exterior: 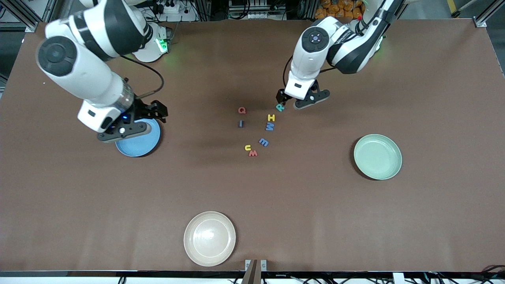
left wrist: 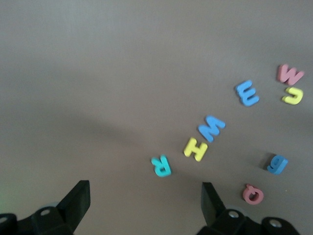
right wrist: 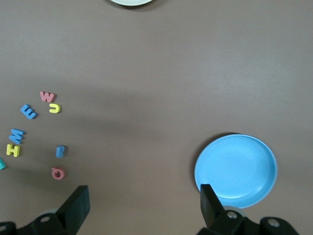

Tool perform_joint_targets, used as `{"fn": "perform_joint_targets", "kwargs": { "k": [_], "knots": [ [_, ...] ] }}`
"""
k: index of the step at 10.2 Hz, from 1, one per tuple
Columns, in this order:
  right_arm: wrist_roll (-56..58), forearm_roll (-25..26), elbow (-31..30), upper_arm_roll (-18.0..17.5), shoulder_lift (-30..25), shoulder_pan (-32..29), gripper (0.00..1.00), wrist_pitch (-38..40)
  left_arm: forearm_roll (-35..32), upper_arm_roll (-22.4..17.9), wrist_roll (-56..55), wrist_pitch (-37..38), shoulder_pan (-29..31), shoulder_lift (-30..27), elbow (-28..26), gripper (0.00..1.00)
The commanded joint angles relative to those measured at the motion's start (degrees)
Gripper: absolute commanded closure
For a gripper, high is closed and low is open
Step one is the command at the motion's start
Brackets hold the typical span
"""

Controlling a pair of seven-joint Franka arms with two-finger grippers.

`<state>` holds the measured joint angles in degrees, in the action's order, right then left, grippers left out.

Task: Sort upper and lower case letters into plates
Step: 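Grasp the cyan R with the left gripper while the right gripper lowers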

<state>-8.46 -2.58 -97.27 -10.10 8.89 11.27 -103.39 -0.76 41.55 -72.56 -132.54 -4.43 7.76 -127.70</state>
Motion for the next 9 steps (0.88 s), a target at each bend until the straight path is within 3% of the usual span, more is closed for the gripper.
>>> {"fn": "perform_joint_targets", "kwargs": {
  "k": [1, 3, 4, 7, 9],
  "knots": [
    [-5.3, 0.3, 0.1, -0.2, 2.7, 2.7, 0.00, -1.9, -3.7, -0.2, -12.6, -3.3, -2.8, 5.1, 0.2, 0.00],
    [-10.8, 3.7, 0.1, -0.3, 7.2, 5.9, 0.00, -5.8, -10.2, -0.2, -19.8, -4.1, -3.7, 8.9, 0.1, 0.00],
    [-13.5, 3.8, 0.1, -0.4, 8.8, 7.1, 0.00, -7.4, -11.8, -0.3, -22.3, -5.0, -3.7, 10.4, 0.0, 0.05],
    [-16.0, 3.8, 0.1, -0.4, 12.5, 10.5, 0.00, -10.3, -12.0, -3.7, -23.4, -10.1, -7.0, 11.7, -1.8, 0.10],
    [-16.5, 3.7, 0.0, -0.4, 13.4, 11.1, 0.00, -10.7, -14.5, -3.7, -23.5, -12.7, -7.1, 12.0, -4.0, 0.10]
  ]
}}
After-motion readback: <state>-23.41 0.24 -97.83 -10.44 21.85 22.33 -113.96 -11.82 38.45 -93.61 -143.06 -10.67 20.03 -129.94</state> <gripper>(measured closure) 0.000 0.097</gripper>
